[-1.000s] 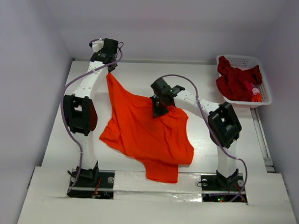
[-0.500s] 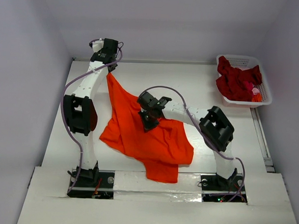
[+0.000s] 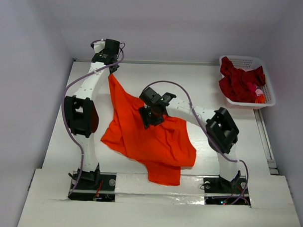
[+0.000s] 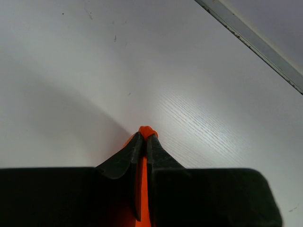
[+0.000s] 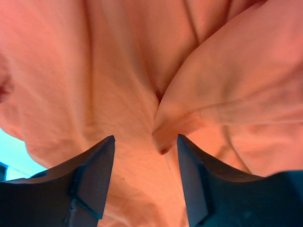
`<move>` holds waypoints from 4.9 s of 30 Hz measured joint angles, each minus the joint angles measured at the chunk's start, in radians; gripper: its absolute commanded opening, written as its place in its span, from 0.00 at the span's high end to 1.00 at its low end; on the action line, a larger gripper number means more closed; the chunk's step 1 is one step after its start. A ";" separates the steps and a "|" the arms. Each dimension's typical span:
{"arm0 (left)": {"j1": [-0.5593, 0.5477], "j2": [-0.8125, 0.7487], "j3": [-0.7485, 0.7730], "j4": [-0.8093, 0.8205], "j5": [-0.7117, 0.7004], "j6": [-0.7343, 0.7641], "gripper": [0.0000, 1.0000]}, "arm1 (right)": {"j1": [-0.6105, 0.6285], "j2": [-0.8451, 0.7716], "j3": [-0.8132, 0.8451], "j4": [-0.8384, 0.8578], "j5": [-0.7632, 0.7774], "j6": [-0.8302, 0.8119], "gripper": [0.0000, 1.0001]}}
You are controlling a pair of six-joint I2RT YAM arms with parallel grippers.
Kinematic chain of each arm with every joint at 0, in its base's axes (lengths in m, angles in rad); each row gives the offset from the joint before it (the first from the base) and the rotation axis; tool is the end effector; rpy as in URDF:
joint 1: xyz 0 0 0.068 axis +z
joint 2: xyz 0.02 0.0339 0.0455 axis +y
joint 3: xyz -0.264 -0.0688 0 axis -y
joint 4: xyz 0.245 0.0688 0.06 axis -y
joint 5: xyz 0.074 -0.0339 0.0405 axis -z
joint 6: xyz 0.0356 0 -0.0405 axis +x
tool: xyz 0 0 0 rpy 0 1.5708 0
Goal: Fold and stack the t-shirts
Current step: Flatten the tshirt out
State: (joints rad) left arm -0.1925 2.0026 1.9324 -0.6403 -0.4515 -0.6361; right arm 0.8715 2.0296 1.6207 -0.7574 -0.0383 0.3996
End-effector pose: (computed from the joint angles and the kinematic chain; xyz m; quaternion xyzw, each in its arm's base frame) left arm 0.4540 -0.0727 0.3268 -0.2859 0.8436 0.0226 0.4539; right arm 0.2749 0.3290 0.2071 -0.2327 0.9514 0.1343 0.1505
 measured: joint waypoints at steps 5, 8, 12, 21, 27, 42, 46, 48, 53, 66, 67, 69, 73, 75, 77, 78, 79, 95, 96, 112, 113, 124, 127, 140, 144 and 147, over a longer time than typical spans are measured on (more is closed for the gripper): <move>0.000 0.000 0.000 0.000 0.001 0.000 1.00 | 0.000 -0.042 0.106 -0.051 0.077 -0.005 0.49; 0.000 0.000 0.000 0.000 0.003 0.000 1.00 | -0.009 -0.080 0.142 -0.053 0.132 -0.008 0.51; 0.000 0.000 0.000 0.000 0.005 0.000 1.00 | -0.058 -0.128 0.114 -0.035 0.166 -0.002 0.54; 0.000 0.000 0.000 0.000 0.008 0.000 1.00 | -0.248 -0.070 0.024 -0.003 0.167 -0.003 0.55; 0.000 0.000 0.000 0.000 0.013 0.002 1.00 | -0.228 -0.020 0.028 0.019 0.135 -0.003 0.55; 0.000 0.012 0.010 0.000 0.015 0.005 1.00 | -0.220 -0.017 0.031 0.034 0.113 -0.003 0.55; 0.000 0.012 0.010 0.000 0.015 0.006 1.00 | -0.220 -0.017 0.031 0.037 0.101 -0.003 0.52; 0.000 0.012 0.010 0.000 0.015 0.008 1.00 | -0.220 -0.017 0.031 0.041 0.093 -0.003 0.52; 0.000 0.012 0.010 0.000 0.014 0.008 1.00 | -0.220 -0.017 0.032 0.049 0.081 -0.003 0.50; 0.000 0.012 0.010 0.000 0.014 0.011 1.00 | -0.220 -0.017 0.017 0.086 0.067 0.001 0.51; 0.000 0.012 0.010 0.000 0.014 0.011 1.00 | -0.220 -0.017 0.012 0.085 0.067 0.001 0.51; 0.000 0.012 0.010 0.000 0.014 0.011 1.00 | -0.220 -0.017 0.007 0.086 0.067 0.001 0.51; 0.000 0.012 0.010 0.000 0.014 0.011 1.00 | -0.224 -0.017 0.006 0.088 0.067 0.003 0.51; 0.000 0.012 0.010 0.000 0.014 0.011 1.00 | -0.226 -0.017 0.006 0.089 0.068 0.008 0.51; 0.000 0.012 0.010 0.000 0.014 0.011 1.00 | -0.231 -0.017 0.006 0.091 0.068 0.012 0.51; 0.000 0.012 0.010 0.000 0.014 0.011 1.00 | -0.233 -0.017 0.006 0.092 0.068 0.014 0.51; 0.000 0.012 0.010 0.000 0.014 0.011 1.00 | -0.237 -0.017 0.006 0.093 0.068 0.016 0.51; 0.000 0.012 0.010 0.000 0.014 0.016 1.00 | -0.259 -0.017 -0.018 0.116 0.064 0.024 0.53; 0.000 0.012 0.010 0.000 0.014 0.016 1.00 | -0.259 -0.017 -0.018 0.116 0.064 0.024 0.53; 0.000 0.012 0.010 0.000 0.014 0.016 1.00 | -0.259 -0.017 -0.018 0.116 0.031 0.024 0.59; 0.000 0.012 0.010 0.000 0.014 0.016 1.00 | -0.259 -0.017 -0.019 0.118 0.026 0.024 0.59; 0.000 0.012 0.010 0.000 0.014 0.016 1.00 | -0.262 -0.017 -0.053 0.139 -0.004 0.027 0.59; 0.000 0.012 0.010 0.000 0.014 0.016 1.00 | -0.262 -0.017 -0.053 0.139 -0.006 0.029 0.72; 0.000 0.012 0.010 0.000 0.015 0.017 1.00 | -0.262 -0.017 -0.053 0.138 -0.006 0.042 1.00; 0.000 0.016 0.049 -0.035 0.022 0.022 1.00 | -0.262 -0.017 -0.030 0.105 0.013 0.041 1.00; 0.000 0.024 0.131 -0.066 0.026 0.030 1.00 | -0.264 -0.017 0.061 0.035 0.040 0.038 1.00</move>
State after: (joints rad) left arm -0.1921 2.0262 2.0636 -0.7059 -0.4255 -0.6060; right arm 0.6071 2.0129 1.6821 -0.7223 0.0021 0.4377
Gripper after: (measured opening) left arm 0.014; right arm 0.022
